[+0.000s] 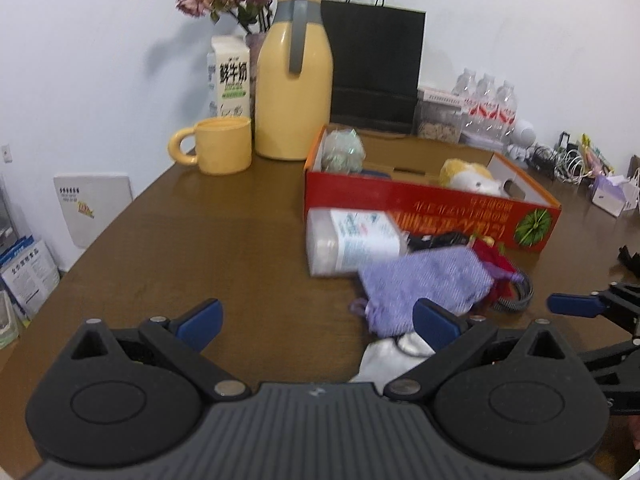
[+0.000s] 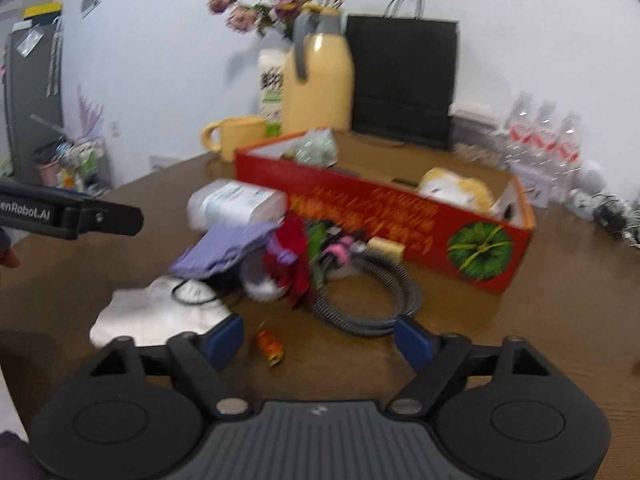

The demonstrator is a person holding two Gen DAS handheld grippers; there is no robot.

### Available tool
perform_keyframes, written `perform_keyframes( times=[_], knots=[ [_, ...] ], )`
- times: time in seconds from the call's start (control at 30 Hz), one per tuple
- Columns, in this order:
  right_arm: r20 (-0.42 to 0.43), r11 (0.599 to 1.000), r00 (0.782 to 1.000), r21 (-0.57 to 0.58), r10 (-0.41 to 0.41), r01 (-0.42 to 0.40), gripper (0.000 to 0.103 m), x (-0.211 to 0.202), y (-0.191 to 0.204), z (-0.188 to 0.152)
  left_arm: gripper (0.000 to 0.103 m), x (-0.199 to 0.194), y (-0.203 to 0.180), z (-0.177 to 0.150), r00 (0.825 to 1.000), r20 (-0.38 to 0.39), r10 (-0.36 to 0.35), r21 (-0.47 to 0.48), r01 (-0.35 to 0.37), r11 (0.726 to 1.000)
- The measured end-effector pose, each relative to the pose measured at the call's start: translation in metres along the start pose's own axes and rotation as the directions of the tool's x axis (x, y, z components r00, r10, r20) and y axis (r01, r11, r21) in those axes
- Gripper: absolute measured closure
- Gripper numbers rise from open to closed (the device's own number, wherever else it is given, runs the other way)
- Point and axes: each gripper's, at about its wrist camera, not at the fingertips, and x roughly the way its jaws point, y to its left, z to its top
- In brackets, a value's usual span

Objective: Organize objects
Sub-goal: 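Grasp the orange item with the right gripper while the left grasps the white cloth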

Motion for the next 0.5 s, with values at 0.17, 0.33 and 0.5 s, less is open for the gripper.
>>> perform_keyframes(
  times=[0.17,0.33,0.5],
  knots=[
    [-0.036,0.999,0.998,-0.031,0.044,-0.045,0.060,0.009,0.008,-0.004,0.000,-0.002,0.005,-0.012,1.000,-0.029,0.006,-0.009,-0.007,1.000],
    [-0.045,0.995,0.995,-0.043,0.093,-0.095,0.091,0.013,0.009,-0.004,0.000,-0.001,0.004,-0.019,0.999,-0.050,-0.001,-0.009,0.001,1.000],
    [-0.035,0.990,0.993,-0.085,0.110,-0.113,0.091,0.009,0.015,-0.006,0.000,-0.001,-0.002,-0.022,0.998,-0.062,-0.019,0.010,0.019,1.000]
  ],
)
